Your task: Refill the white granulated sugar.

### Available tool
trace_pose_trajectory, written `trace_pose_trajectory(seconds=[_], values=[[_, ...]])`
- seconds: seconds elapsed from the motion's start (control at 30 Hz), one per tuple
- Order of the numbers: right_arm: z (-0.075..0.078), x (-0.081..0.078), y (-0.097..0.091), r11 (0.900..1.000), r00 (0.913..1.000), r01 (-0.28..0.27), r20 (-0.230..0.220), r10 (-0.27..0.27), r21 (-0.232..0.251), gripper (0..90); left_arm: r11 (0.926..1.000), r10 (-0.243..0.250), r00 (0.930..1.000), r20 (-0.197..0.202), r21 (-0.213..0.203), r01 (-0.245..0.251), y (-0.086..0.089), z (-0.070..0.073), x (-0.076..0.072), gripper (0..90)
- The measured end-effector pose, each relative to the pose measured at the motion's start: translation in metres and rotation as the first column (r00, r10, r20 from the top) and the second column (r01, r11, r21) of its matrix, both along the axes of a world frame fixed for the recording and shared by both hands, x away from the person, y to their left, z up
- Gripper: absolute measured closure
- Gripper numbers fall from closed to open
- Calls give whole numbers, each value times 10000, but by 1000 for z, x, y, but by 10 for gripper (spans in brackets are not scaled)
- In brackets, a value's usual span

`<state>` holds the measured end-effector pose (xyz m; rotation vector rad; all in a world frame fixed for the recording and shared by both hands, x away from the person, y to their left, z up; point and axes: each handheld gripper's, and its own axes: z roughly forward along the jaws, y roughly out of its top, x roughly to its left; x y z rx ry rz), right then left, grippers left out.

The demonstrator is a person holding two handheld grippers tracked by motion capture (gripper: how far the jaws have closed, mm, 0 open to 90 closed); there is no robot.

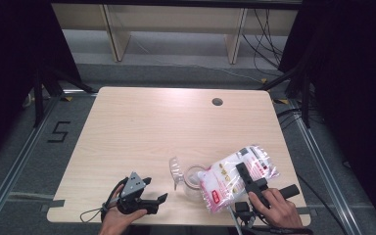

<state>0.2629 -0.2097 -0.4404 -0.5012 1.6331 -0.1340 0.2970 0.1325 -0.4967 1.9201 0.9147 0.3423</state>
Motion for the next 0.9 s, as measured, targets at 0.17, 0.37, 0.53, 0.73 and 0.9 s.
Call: trace_pose_trajectory(seconds=[0.17,0.37,0.53,0.73,0.9], values=[[0,1,0,10000,10000,-67,11,67,-46,655,9999,98,9999,-64,-62,-98,1,0,-1,193],[-1,-1,0,9999,10000,33,-37,-32,148,656,9999,62,10000,-72,-135,-63,-2,0,-1,193],[-2,0,0,9998,9998,93,-159,-90,178,658,10000,-45,10000,-18,-18,45,-1,0,0,193],[-1,0,0,9994,9994,-311,127,309,152,658,10000,-14,9999,-128,-88,13,-1,0,-1,193],[1,-2,0,10000,10000,-45,5,45,-4,659,10000,-17,10000,31,23,17,0,0,0,193]])
